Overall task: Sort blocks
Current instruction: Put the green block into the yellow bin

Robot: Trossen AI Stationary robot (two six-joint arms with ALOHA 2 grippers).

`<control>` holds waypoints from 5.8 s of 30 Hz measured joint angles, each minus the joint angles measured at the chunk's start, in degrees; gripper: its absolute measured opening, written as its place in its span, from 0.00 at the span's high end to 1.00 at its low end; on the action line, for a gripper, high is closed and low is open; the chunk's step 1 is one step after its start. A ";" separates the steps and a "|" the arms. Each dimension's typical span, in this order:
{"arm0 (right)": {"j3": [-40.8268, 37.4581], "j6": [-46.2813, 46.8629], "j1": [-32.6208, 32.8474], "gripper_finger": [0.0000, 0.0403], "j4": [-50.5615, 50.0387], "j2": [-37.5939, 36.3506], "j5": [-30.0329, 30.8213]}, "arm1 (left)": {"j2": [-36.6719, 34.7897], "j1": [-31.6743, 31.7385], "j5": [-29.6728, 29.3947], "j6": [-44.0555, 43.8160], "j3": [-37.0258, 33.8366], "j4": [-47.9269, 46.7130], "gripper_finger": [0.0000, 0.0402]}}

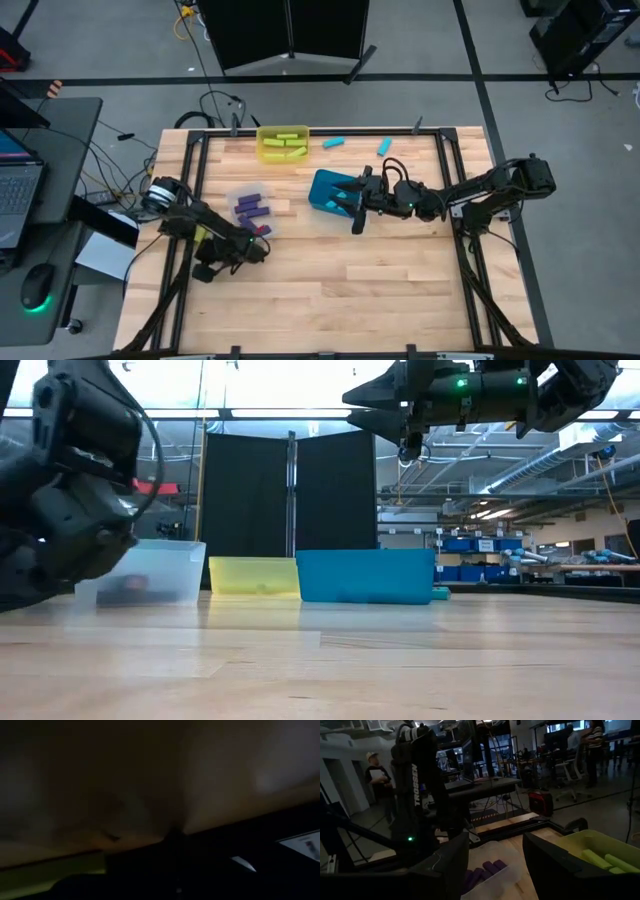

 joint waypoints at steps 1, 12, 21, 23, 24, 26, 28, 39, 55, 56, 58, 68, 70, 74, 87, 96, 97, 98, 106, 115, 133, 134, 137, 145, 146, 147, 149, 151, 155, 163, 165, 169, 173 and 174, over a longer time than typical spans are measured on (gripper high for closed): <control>0.00 0.00 0.00 0.51 -0.01 0.00 0.00 | 0.00 0.80 -0.33 -0.15 0.00 -0.04 1.00; 0.00 -0.02 0.76 0.51 -0.43 0.00 0.00 | 0.07 9.77 -3.56 -1.45 0.06 -0.67 1.00; 0.00 -0.02 0.19 0.51 -0.44 0.00 0.00 | 0.22 10.28 -5.29 -1.29 1.36 -1.63 0.99; 0.00 -0.02 -0.16 0.51 -0.44 0.00 -0.02 | 0.22 10.28 -5.35 -1.30 1.36 -1.63 0.99; 0.00 -0.02 -0.27 0.51 -0.44 0.00 0.00 | 0.20 10.28 -5.37 -1.30 1.37 -1.63 0.99; 0.00 -0.02 -0.31 0.51 -0.44 0.00 0.02 | 0.17 10.28 -5.45 -1.28 1.38 -1.63 0.99; 0.00 -0.02 -0.30 0.51 -0.42 0.00 0.30 | 0.15 10.28 -5.60 -1.28 1.45 -1.73 0.98; 0.00 0.07 -0.50 0.51 -0.37 0.00 1.86 | 0.04 10.37 -7.56 -1.49 2.18 -2.33 0.78; 0.00 3.65 -1.82 0.51 -0.31 0.00 1.92 | 0.07 18.20 -14.96 -0.12 4.74 -5.15 0.30; 0.00 3.65 -1.81 0.51 -0.32 0.00 1.92 | 0.07 18.50 -14.94 -0.12 4.74 -5.21 0.28; 0.00 3.67 -1.77 0.51 -0.31 0.00 1.92 | 0.07 18.65 -14.74 -0.10 4.74 -5.28 0.23; 0.00 3.70 -1.77 0.51 -0.31 0.00 1.92 | 1.16 18.57 -14.74 -0.15 4.66 -5.74 0.10; 0.00 3.72 -1.73 0.51 -0.31 0.00 1.92 | 1.85 18.57 -13.61 0.15 4.66 -5.99 0.09; 0.00 3.71 -1.53 0.51 -0.33 0.00 1.92 | 2.83 18.13 -13.09 0.22 5.05 -6.61 0.09; 0.00 3.58 -1.76 0.51 -0.31 0.00 2.24 | 2.82 18.11 -16.85 -1.57 4.87 -7.38 0.03; 0.00 3.00 -1.16 0.51 -0.31 0.00 2.26 | 2.82 18.03 -17.80 -3.14 4.42 -7.81 0.01; 0.00 3.00 -1.16 0.51 -0.32 0.00 2.26 | 2.82 17.94 -17.22 -3.35 4.37 -7.74 0.01; 0.00 3.00 -1.16 0.51 -0.31 0.00 2.20 | 2.82 17.71 -16.71 -3.63 4.10 -7.57 0.01; 0.00 1.20 -0.30 0.51 -0.33 0.00 1.22 | 2.82 17.28 -14.15 -2.97 4.02 -7.33 0.00; 0.00 -0.07 -0.20 0.51 -0.35 0.00 1.07 | 2.82 16.84 -18.84 -4.44 4.26 -7.86 0.00; 0.00 -1.42 -0.18 0.51 -0.33 0.00 0.51 | 2.82 16.64 -13.15 -5.97 4.57 -11.94 0.00; 0.00 -1.53 -0.19 0.51 -0.33 0.00 0.32 | 2.82 16.53 -13.15 -5.97 4.57 -11.79 0.00; 0.00 -2.03 -0.16 0.51 -0.33 0.00 0.17 | 2.82 15.98 -12.88 -5.97 4.55 -11.22 0.00; 0.00 -3.02 0.94 0.51 -0.33 0.00 0.15 | 2.78 13.29 -10.24 -7.40 2.26 -9.27 0.00; 0.00 -3.03 1.04 0.51 -0.33 0.00 0.15 | 2.78 13.00 -10.35 -7.52 2.25 -9.17 0.00; 0.00 -3.03 1.07 0.51 -0.33 0.00 0.15 | 2.78 12.80 -10.70 -7.85 2.29 -9.13 0.00; 0.00 -3.05 1.05 0.51 -0.33 0.00 0.15 | 2.78 12.69 -12.30 -8.57 2.38 -9.02 0.00; 0.00 -3.32 1.05 0.51 -0.32 0.00 0.15 | 2.78 12.71 -12.39 -8.64 2.32 -8.73 0.00; 0.00 -3.46 1.09 0.51 -0.31 0.00 0.15 | 3.03 12.86 -12.43 -8.05 2.21 -8.15 0.00; 0.00 -3.03 2.14 0.51 -0.28 0.00 0.15 | 7.33 13.00 -10.73 -6.08 2.15 -8.52 0.00; 0.00 -3.03 2.14 0.51 -0.29 0.00 0.15 | 7.43 13.41 -10.40 -5.29 2.19 -8.49 0.00; 0.00 -3.03 2.14 0.51 0.14 0.00 0.15 | 7.52 14.59 -9.24 -4.60 1.92 -8.14 0.00; 0.02 -3.03 2.00 0.51 0.65 0.00 0.15 | 7.63 15.24 -8.89 -4.44 1.88 -8.05 0.01; 0.01 -3.03 1.87 0.51 0.70 0.00 0.15 | 7.63 15.25 -8.89 -4.44 1.88 -8.06 0.01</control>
